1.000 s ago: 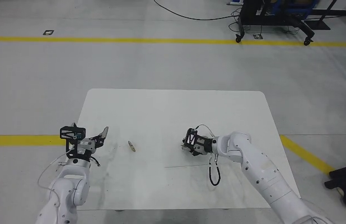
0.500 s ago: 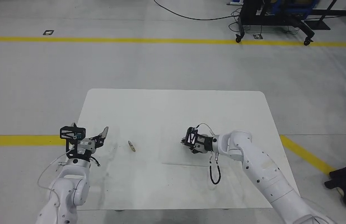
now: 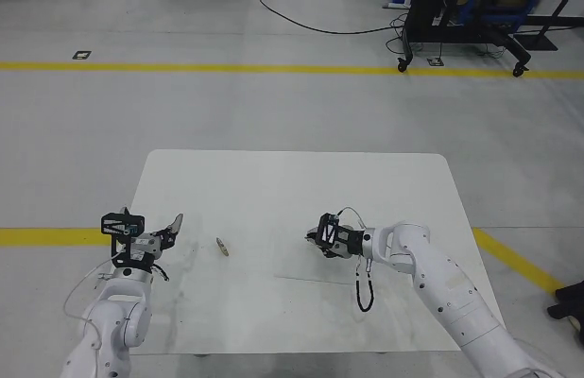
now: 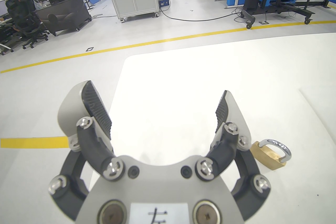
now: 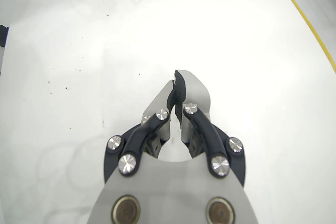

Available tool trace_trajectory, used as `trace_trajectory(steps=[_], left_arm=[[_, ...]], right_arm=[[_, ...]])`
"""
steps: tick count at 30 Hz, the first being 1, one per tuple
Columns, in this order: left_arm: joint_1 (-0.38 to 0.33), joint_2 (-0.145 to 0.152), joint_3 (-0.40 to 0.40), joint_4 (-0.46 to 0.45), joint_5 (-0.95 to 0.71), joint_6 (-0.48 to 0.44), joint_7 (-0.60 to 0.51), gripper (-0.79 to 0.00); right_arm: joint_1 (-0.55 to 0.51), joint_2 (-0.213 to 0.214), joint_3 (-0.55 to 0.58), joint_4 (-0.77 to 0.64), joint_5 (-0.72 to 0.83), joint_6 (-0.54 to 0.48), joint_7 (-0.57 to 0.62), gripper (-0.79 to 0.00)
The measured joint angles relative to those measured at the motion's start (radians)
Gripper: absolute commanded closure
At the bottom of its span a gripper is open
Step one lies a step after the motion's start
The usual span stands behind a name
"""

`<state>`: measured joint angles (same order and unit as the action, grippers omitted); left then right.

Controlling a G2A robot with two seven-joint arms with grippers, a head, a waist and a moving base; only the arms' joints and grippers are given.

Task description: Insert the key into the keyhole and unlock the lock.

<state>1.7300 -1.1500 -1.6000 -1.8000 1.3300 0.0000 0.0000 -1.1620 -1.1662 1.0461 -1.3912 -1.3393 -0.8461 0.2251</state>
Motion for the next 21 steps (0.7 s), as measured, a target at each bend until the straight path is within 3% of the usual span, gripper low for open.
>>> trace_trajectory(steps=[5,9,15,21], left_arm=[[0.0,0.0,0.0,0.0,0.0,0.0,0.0,-0.785],[0.0,0.0,0.0,0.0,0.0,0.0,0.0,-0.785],[0.0,0.0,0.0,0.0,0.0,0.0,0.0,-0.785],[0.0,0.0,0.0,0.0,0.0,0.0,0.0,-0.785]], right_arm=[[-0.044,0.011,0.043,-0.067,-0.036,0.073,-0.073,0.0],[-0.11,0.025,0.09,-0.101,-0.058,0.09,-0.251,0.0],[-0.128,0.021,0.094,-0.04,0.017,0.07,-0.519,0.0],[-0.127,0.021,0.094,-0.04,0.013,0.073,-0.511,0.0]])
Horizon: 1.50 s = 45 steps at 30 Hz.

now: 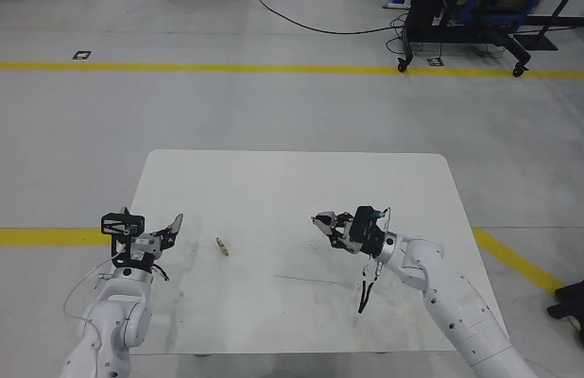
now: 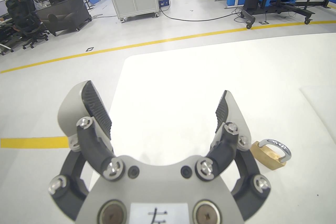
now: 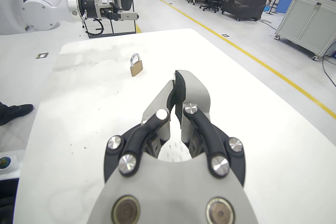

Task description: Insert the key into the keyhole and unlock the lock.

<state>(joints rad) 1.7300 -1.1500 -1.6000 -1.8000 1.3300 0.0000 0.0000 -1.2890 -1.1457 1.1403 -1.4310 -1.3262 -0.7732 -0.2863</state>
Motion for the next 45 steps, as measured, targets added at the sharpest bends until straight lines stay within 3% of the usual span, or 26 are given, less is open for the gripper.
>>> trace_trajectory(steps=[4,8,14,18,26,31,35,36,37,38,45], left_arm=[[0.0,0.0,0.001,0.0,-0.002,-0.003,0.005,-0.785],[0.002,-0.008,0.007,-0.017,-0.096,-0.06,0.01,-0.785],[-0.024,-0.027,-0.025,-0.094,-0.756,-0.114,-0.184,-0.785],[-0.05,-0.03,-0.075,-0.1,-1.096,-0.053,-0.26,-0.785],[-0.055,-0.032,-0.06,-0.091,-1.127,-0.083,-0.282,-0.785],[-0.108,-0.041,0.026,-0.064,-1.313,-0.186,-0.371,-0.785],[-0.178,-0.044,0.085,0.013,-1.544,-0.294,-0.545,-0.785],[-0.201,-0.043,0.095,0.047,-1.603,-0.322,-0.61,-0.696],[-0.216,-0.043,0.103,0.072,-1.641,-0.336,-0.653,-0.471],[-0.231,-0.043,0.111,0.094,-1.674,-0.346,-0.692,-0.391],[-0.306,-0.042,0.168,0.152,-1.706,-0.399,-0.831,-0.32]], right_arm=[[-0.006,-0.003,0.0,0.007,0.015,0.014,-0.003,0.0],[-0.005,-0.025,-0.034,0.043,0.215,0.023,-0.077,0.0],[0.037,-0.061,-0.108,0.109,0.464,-0.036,-0.158,0.0],[0.057,-0.07,-0.123,0.124,0.522,-0.072,-0.161,0.0],[0.052,-0.071,-0.13,0.124,0.528,-0.077,-0.154,0.0],[0.086,-0.109,-0.241,0.184,0.771,-0.165,-0.084,0.0],[0.141,-0.146,-0.324,0.257,0.998,-0.234,-0.044,0.0],[0.156,-0.154,-0.343,0.273,1.054,-0.24,-0.024,0.0],[0.166,-0.159,-0.353,0.282,1.09,-0.24,-0.009,0.0],[0.174,-0.163,-0.361,0.29,1.122,-0.24,0.008,0.0],[0.207,-0.183,-0.412,0.327,1.317,-0.239,0.176,0.0]])
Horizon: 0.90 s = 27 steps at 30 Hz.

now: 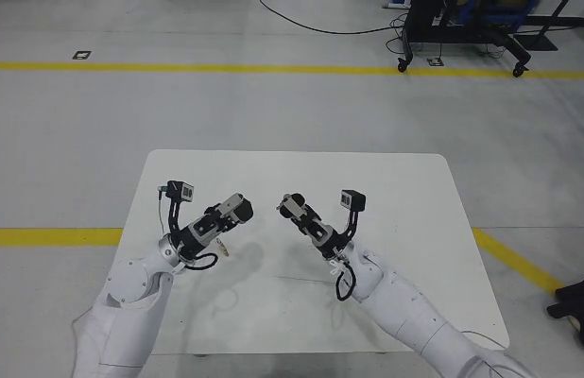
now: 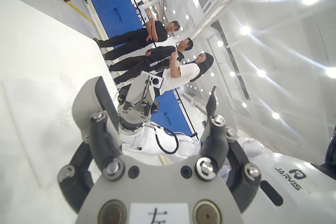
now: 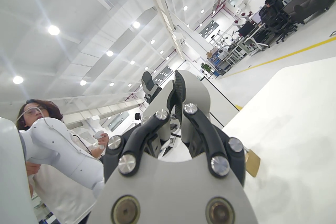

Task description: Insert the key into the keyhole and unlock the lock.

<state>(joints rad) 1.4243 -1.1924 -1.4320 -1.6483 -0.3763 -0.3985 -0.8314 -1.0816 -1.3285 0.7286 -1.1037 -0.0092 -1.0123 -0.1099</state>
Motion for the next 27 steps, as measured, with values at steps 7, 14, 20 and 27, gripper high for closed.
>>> trace_trajectory(steps=[7,14,20,27], left_arm=[[-0.023,0.004,0.02,0.013,0.058,0.004,-0.01,-0.342],[-0.026,0.007,0.027,0.011,0.099,-0.002,0.008,-0.308],[-0.015,0.008,0.043,-0.007,0.219,-0.006,0.089,-0.256],[-0.008,0.012,0.064,-0.037,0.326,-0.022,0.118,-0.206]], right_arm=[[0.023,-0.01,0.008,0.039,0.057,0.0,0.087,0.0],[0.032,-0.025,0.01,0.057,0.082,0.0,0.128,0.0],[0.038,-0.035,0.016,0.067,0.1,0.0,0.166,0.0],[0.042,-0.047,0.023,0.083,0.117,0.0,0.202,0.0]])
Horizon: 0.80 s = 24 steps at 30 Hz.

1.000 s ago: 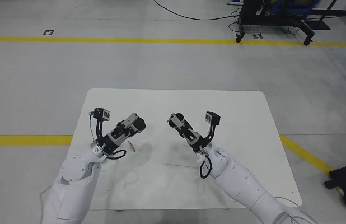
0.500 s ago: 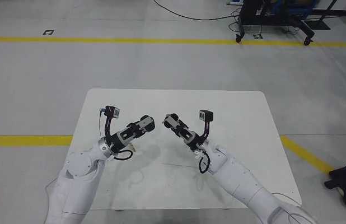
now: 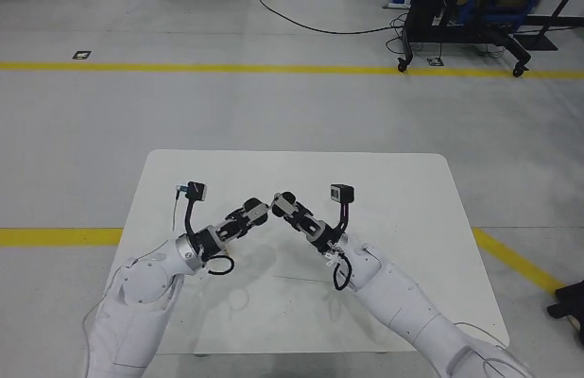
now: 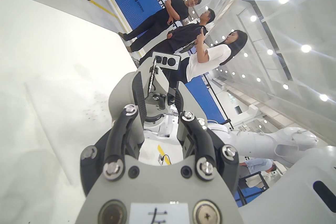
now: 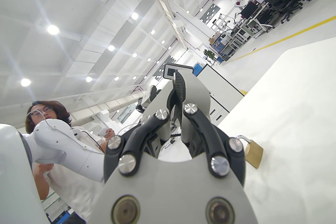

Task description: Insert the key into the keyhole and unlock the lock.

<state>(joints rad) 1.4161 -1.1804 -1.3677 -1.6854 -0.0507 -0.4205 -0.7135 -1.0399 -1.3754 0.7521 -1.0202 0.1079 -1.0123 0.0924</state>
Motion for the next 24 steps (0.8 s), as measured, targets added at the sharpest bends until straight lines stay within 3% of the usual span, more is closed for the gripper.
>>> trace_trajectory(steps=[8,12,16,20,24], left_arm=[[0.023,0.004,-0.011,-0.055,0.241,-0.06,0.16,-0.108],[0.045,0.006,-0.017,-0.093,0.419,-0.1,0.255,-0.209],[0.068,0.01,-0.027,-0.125,0.609,-0.115,0.337,-0.203],[0.089,0.012,-0.012,-0.157,0.786,-0.12,0.396,-0.271],[0.101,0.011,0.021,-0.176,0.926,-0.104,0.44,-0.28]], right_arm=[[-0.011,-0.007,0.02,0.011,0.0,0.0,0.015,0.0],[-0.023,-0.009,0.038,0.009,-0.005,0.0,0.009,0.0],[-0.035,-0.011,0.053,0.007,-0.012,0.0,0.004,0.0],[-0.042,-0.014,0.063,0.004,-0.013,0.0,0.01,0.0],[-0.043,-0.017,0.07,0.003,-0.007,0.0,0.022,0.0]])
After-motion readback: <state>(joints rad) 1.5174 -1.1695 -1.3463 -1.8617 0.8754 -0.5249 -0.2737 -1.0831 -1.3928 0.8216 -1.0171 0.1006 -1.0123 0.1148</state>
